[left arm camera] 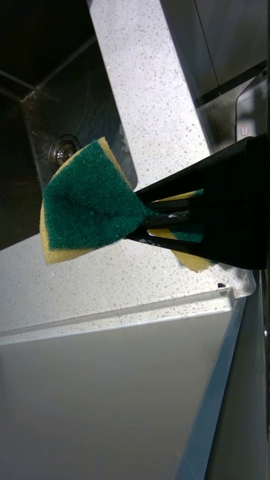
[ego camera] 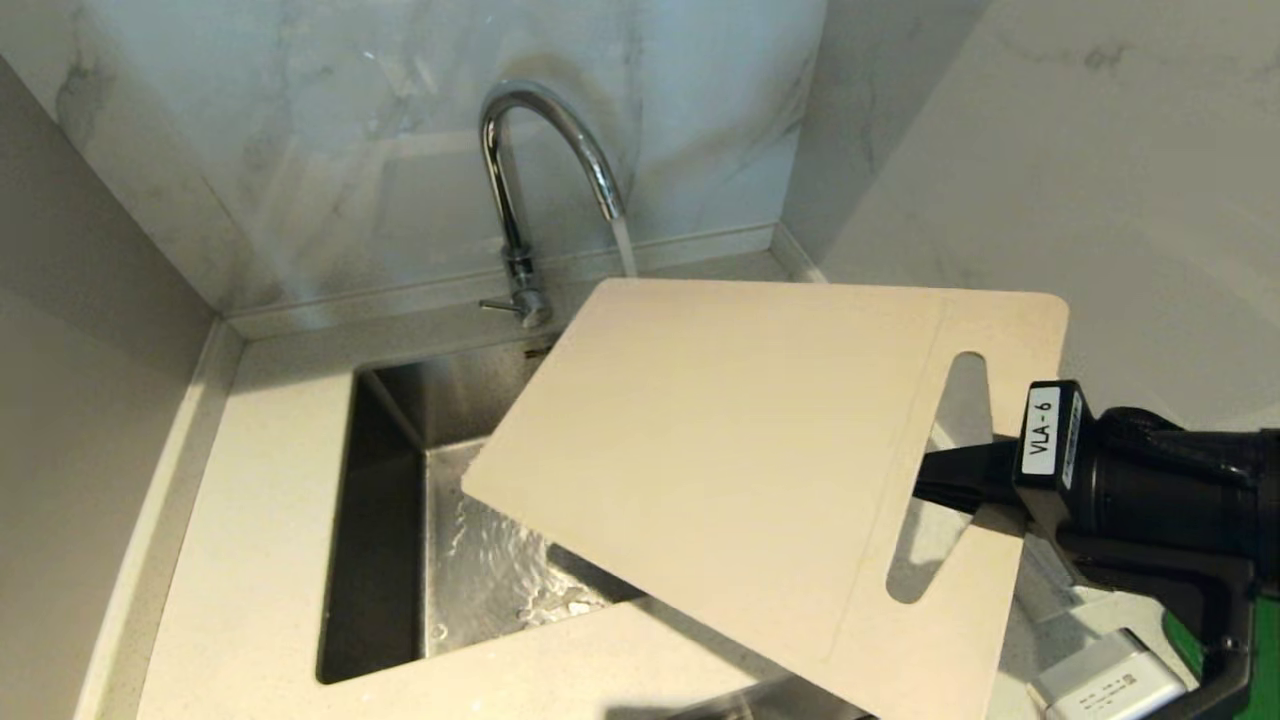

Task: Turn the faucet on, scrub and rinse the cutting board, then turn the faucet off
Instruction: Pick up the cutting board

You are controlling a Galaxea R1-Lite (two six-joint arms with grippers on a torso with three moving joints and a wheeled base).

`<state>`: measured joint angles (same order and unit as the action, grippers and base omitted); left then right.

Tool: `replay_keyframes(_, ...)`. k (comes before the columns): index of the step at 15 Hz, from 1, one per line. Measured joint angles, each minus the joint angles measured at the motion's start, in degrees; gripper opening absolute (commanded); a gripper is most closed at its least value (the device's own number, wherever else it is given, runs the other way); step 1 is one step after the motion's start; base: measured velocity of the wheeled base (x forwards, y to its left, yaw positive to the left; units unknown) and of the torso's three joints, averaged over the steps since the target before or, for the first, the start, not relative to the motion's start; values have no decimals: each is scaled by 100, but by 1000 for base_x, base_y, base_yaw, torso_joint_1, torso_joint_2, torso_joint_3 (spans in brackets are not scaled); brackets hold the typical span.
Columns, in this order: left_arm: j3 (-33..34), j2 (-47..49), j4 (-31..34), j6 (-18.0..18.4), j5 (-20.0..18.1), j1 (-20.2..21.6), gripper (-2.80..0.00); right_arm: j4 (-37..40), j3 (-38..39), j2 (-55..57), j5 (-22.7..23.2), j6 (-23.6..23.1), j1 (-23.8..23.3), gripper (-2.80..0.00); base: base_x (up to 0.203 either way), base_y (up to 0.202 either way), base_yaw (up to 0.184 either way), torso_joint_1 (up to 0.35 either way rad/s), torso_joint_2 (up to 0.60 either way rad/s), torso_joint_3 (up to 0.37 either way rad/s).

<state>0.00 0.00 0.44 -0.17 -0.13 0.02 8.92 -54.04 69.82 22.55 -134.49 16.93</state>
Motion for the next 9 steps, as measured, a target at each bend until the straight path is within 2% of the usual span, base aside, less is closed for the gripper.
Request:
replay_keyframes(5,0,0,-2,-1,-2,0,-280,537,-587,371,84,-786,-78,-280,0,0,0,0,0,0)
replay_keyframes(9,0,0,-1,1,2,-2,-280,947,-706,627,226,-1277,-82,-280,0,0,0,0,0,0)
